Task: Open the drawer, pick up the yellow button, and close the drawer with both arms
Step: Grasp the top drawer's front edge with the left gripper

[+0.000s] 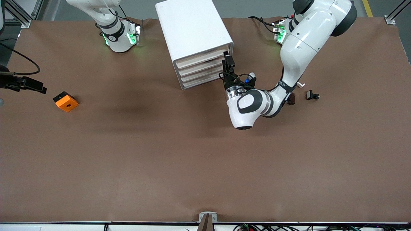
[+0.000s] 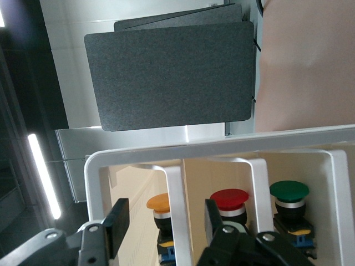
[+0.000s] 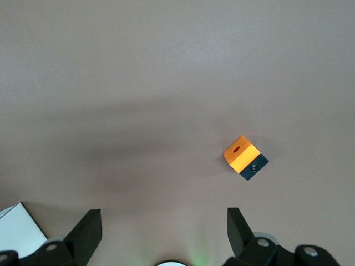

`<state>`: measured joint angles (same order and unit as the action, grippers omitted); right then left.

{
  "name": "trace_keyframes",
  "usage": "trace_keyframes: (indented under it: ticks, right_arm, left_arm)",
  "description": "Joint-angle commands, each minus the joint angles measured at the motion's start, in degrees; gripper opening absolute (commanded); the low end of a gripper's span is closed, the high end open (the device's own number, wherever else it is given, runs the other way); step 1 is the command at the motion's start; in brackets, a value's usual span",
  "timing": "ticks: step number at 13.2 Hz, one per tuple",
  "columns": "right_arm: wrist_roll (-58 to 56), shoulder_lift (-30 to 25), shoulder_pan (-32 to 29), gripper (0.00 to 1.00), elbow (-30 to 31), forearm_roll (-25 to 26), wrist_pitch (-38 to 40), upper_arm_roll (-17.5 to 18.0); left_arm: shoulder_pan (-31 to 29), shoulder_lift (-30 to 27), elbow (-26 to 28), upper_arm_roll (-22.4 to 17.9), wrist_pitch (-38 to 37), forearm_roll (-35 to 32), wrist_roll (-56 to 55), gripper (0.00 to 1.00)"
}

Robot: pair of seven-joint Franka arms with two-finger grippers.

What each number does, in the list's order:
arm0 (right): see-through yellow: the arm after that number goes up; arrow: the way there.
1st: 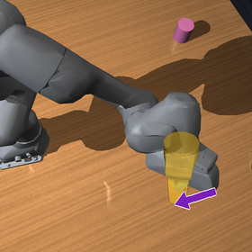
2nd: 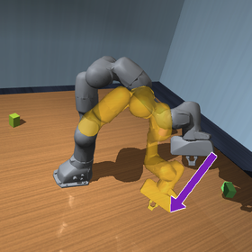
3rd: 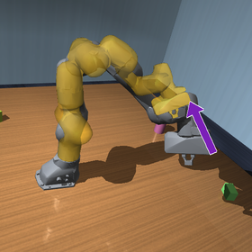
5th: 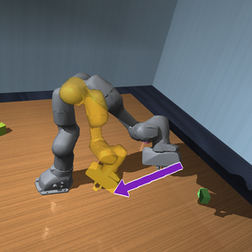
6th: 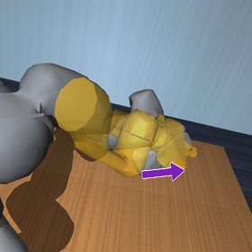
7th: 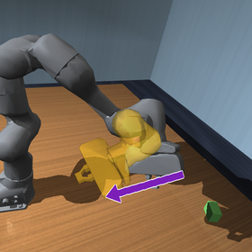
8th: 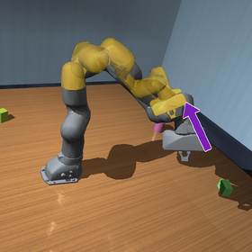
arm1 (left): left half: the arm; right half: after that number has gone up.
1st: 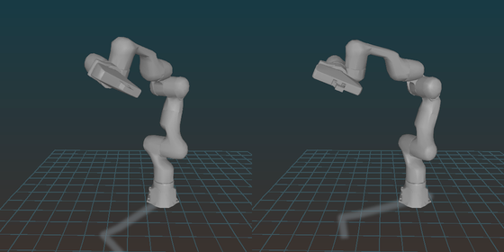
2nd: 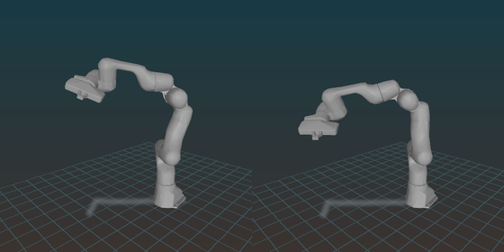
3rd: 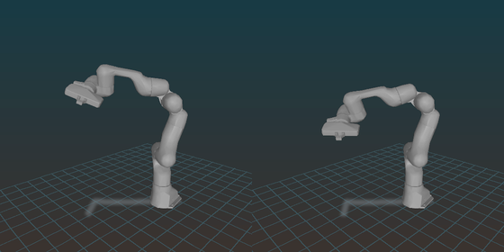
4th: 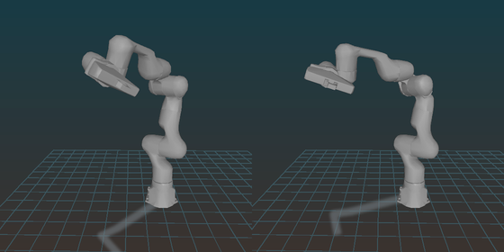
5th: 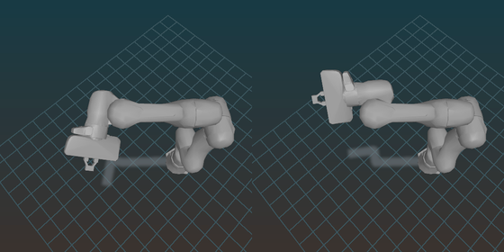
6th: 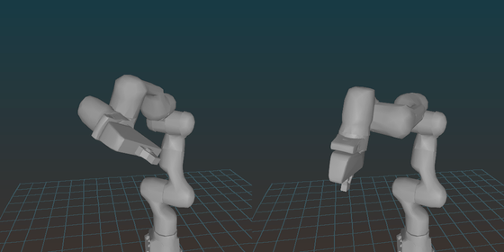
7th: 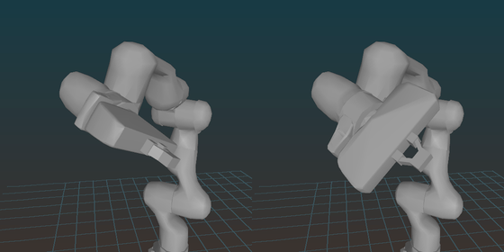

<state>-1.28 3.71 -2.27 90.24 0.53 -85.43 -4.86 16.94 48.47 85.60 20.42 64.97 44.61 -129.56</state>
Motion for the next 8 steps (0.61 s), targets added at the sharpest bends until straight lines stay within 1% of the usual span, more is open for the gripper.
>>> trace_keyframes:
  ticks: [1, 8]
  right_arm:
    - [1.62, 0.60, -0.55, 1.00, -1.03, 0.52, 0.44, 0.64]
    - [3.64, 0.60, -0.19, 1.00, -0.94, 0.17, 0.35, 0.64]
  left_arm:
    - [0.11, 0.83, -1.40, -0.11, -1.16, 1.45, -1.84, 0.61]
    - [0.90, 1.18, -0.87, -0.20, -1.16, 1.36, -2.45, 0.60]
